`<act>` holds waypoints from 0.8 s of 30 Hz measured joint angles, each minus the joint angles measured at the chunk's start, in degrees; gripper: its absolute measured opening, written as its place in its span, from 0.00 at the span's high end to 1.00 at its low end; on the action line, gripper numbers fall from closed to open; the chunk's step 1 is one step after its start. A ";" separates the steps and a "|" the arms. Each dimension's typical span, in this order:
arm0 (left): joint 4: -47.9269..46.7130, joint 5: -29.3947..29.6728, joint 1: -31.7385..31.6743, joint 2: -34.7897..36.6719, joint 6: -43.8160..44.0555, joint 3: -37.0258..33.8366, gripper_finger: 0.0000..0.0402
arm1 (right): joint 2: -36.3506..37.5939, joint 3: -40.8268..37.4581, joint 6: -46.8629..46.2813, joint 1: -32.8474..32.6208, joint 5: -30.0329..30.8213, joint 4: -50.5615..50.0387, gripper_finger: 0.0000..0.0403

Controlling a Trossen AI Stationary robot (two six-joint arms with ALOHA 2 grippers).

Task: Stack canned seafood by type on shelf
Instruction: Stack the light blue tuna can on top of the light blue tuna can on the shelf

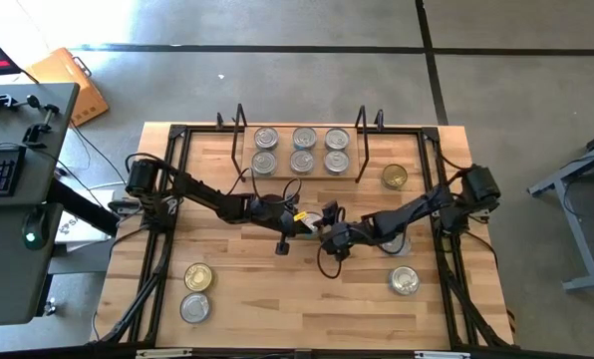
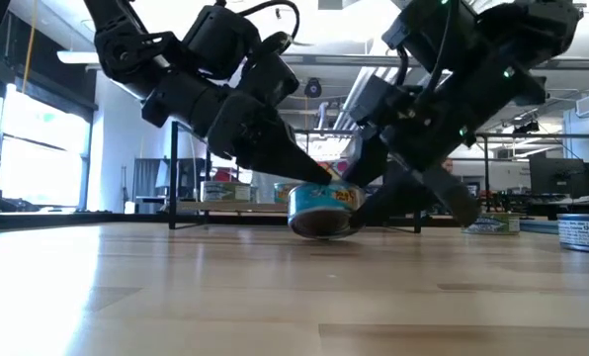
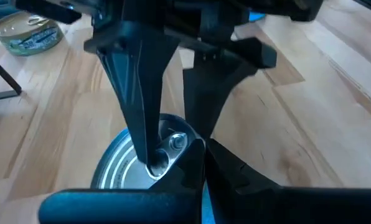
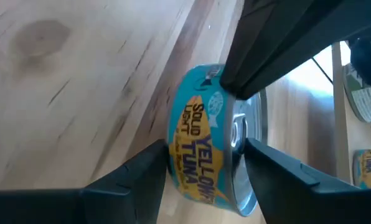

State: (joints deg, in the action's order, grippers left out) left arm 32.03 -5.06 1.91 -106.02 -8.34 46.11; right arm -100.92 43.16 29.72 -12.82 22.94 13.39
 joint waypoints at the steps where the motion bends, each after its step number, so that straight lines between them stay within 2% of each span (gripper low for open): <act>1: 0.17 -0.03 0.00 0.00 0.29 0.00 1.00 | -0.54 0.00 -0.68 0.00 0.28 0.71 0.49; 8: 1.35 0.22 -0.04 0.00 0.67 0.01 1.00 | -1.44 0.04 -4.68 -0.52 4.20 2.09 0.50; 17: 2.98 0.53 -0.06 0.52 0.83 0.11 1.00 | -1.33 -0.02 -8.48 -0.39 3.99 2.65 0.68; 24: 1.99 -0.20 0.82 3.85 0.15 0.13 1.00 | -1.33 -0.02 -11.41 -0.31 4.60 2.85 0.69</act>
State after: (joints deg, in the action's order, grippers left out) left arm 34.01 -5.26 2.73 -102.17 -8.19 46.24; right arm -102.26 43.13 18.32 -13.13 27.54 16.24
